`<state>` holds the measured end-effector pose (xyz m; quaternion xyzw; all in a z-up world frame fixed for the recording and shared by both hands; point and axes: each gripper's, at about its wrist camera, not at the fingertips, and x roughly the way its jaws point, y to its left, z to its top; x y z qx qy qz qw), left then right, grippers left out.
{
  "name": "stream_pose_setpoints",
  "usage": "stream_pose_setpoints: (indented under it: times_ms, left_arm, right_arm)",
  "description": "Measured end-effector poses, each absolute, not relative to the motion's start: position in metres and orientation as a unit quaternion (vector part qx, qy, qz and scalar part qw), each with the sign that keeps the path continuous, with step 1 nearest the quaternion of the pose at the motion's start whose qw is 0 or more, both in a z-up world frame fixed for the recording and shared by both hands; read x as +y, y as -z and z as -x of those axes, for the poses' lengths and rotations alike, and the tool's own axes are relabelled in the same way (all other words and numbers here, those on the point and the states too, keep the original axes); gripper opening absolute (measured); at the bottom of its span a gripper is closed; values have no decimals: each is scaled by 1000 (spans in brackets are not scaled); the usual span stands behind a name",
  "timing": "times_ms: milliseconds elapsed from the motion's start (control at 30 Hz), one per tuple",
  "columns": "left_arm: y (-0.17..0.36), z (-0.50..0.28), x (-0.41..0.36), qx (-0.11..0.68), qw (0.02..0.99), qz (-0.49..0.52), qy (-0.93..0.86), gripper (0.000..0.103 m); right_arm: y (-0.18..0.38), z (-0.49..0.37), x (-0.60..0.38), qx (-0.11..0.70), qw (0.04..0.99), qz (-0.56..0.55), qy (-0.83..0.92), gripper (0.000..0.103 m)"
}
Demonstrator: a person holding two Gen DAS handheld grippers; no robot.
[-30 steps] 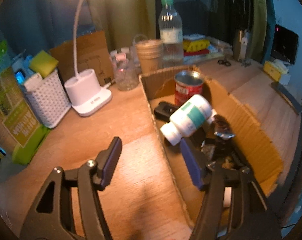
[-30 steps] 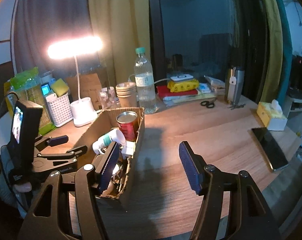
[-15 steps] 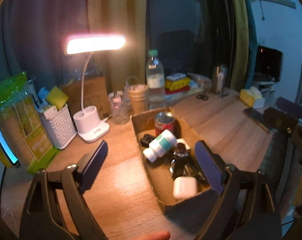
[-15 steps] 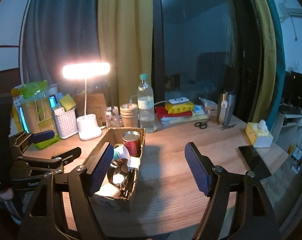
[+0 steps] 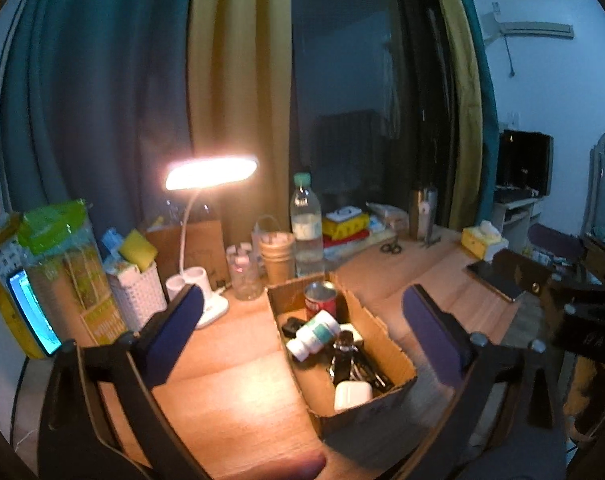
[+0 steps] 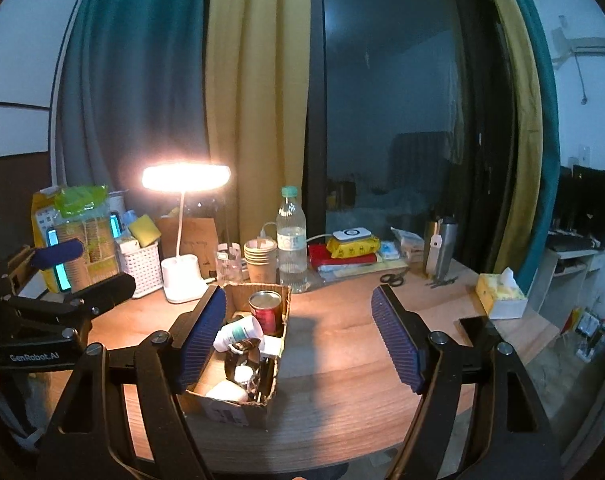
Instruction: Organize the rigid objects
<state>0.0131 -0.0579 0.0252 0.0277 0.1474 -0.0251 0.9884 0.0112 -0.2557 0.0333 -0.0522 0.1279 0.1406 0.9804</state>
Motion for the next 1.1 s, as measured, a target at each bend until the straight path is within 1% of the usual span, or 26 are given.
stream_pose_setpoints:
  times_ms: [233, 1100]
  left_arm:
    - [-32, -6, -55, 135, 990, -26, 30, 101]
    - [-31, -4, -58, 127, 991, -30, 22, 101]
  right_arm:
    - [-37, -8, -253, 122, 981, 55, -142, 78]
    - [-33, -10, -252, 129, 980, 56, -142, 78]
